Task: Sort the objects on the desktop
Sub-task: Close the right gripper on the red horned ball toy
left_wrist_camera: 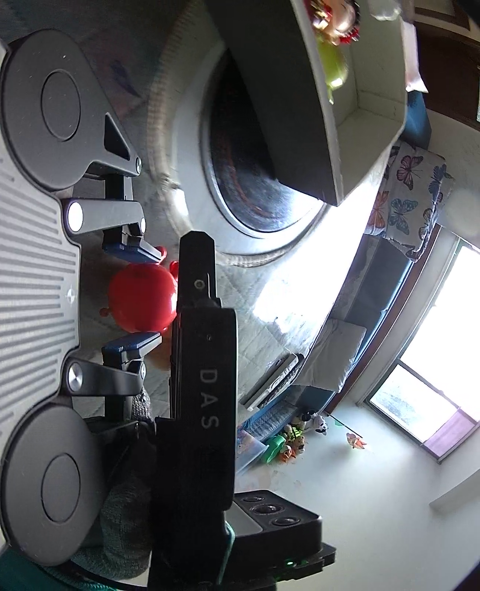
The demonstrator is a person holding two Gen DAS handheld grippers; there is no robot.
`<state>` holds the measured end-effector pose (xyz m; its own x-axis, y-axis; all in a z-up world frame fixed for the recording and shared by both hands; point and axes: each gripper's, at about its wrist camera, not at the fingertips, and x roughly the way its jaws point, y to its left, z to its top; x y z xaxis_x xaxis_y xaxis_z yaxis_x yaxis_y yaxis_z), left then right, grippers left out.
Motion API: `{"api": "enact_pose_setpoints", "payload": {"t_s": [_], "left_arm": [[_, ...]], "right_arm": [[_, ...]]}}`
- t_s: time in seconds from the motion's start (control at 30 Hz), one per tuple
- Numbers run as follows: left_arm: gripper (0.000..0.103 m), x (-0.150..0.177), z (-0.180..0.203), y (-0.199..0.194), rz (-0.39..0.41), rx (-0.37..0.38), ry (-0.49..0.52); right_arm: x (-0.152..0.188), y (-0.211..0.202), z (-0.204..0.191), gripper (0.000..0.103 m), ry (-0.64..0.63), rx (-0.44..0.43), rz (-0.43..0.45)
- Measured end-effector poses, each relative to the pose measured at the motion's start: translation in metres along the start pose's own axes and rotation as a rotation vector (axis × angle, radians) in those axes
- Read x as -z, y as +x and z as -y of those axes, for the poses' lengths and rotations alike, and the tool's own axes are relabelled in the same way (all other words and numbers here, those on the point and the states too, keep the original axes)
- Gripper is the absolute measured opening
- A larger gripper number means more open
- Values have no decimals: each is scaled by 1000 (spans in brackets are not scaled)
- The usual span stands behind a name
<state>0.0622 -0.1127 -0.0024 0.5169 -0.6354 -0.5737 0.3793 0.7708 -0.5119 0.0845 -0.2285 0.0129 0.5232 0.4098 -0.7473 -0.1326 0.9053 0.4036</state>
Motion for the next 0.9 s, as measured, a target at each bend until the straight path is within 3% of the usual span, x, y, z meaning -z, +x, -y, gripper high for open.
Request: {"api": "enact_pose_setpoints", "payload": {"t_s": [0.23, 0.47, 0.9], "left_arm": [[43, 18, -1, -21, 16, -21, 35], [44, 29, -8, -28, 23, -15, 25], [44, 32, -14, -24, 60, 26, 34]], "right_arm": [[25, 0, -8, 77, 14, -18, -15], [46, -7, -18, 76, -19, -3, 38], [51, -9, -11, 79, 51, -39, 94]]}}
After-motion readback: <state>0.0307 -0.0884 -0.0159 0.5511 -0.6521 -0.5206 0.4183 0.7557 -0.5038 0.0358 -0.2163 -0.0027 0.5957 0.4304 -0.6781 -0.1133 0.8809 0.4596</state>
